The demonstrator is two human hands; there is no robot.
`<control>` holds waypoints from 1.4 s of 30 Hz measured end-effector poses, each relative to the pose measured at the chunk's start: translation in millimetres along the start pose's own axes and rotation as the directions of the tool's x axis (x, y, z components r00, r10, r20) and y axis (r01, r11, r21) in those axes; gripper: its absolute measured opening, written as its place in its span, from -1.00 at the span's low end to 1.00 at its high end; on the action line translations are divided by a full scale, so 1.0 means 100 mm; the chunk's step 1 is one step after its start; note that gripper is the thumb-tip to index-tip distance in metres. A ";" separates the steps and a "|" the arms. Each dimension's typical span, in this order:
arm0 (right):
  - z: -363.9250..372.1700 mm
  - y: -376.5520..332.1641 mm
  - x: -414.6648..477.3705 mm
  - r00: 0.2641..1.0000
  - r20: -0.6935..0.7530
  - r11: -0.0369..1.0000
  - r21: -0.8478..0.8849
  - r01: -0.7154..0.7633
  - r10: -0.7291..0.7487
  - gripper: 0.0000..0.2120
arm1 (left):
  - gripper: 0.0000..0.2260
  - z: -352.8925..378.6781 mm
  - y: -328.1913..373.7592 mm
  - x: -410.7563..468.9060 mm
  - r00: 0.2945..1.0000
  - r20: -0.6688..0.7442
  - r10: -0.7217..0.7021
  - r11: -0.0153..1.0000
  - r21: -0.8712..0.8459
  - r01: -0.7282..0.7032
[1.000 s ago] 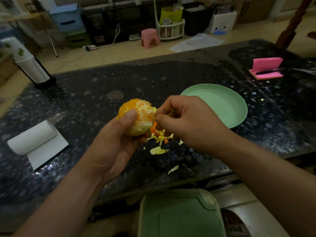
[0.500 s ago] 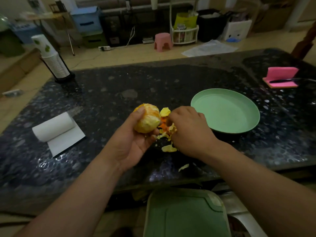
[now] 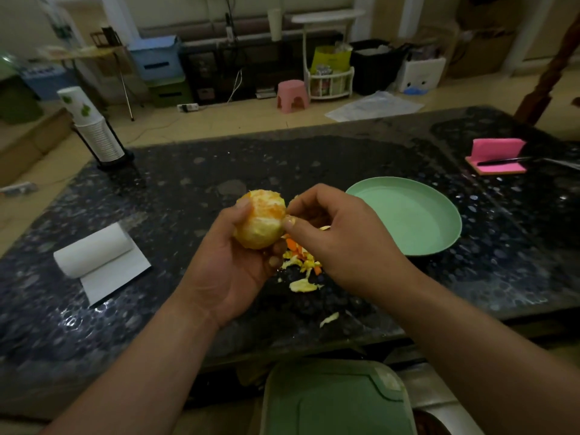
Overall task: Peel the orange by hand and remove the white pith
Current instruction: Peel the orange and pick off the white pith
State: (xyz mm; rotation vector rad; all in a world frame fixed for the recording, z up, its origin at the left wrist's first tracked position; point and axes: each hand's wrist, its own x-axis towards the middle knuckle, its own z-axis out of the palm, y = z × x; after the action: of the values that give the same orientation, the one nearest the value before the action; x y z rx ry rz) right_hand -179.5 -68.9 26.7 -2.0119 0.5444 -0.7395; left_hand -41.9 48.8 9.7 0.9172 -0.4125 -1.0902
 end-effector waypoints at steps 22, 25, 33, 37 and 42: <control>-0.06 0.05 0.00 0.955 0.073 0.780 -0.560 0.278 -0.288 -0.86 | -0.50 -0.01 -0.07 0.01 0.964 -0.145 0.221 0.824 0.556 -0.105; -0.04 0.05 0.00 0.948 0.068 0.764 -0.575 0.292 -0.311 -0.86 | -0.44 -0.03 -0.07 0.01 0.963 -0.149 0.225 0.809 0.579 -0.100; -0.08 0.11 -0.01 0.960 0.023 0.863 -0.433 0.260 -0.277 -0.95 | -0.47 0.01 -0.07 -0.01 0.977 -0.173 0.122 0.897 0.441 -0.034; -0.13 0.09 -0.01 0.968 0.037 0.905 -0.347 0.246 -0.249 -0.93 | -0.40 0.01 -0.05 0.02 0.980 -0.184 0.079 0.928 0.374 -0.005; -0.13 0.07 -0.01 0.962 0.054 0.880 -0.392 0.268 -0.269 -0.91 | -0.42 0.00 -0.06 0.00 0.978 -0.191 0.087 0.918 0.396 -0.005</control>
State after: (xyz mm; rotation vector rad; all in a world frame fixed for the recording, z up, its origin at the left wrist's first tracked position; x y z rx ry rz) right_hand -190.1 -79.6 25.5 -2.5021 0.4445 -0.8490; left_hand -45.4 47.3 5.0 1.3582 -0.4891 -0.8705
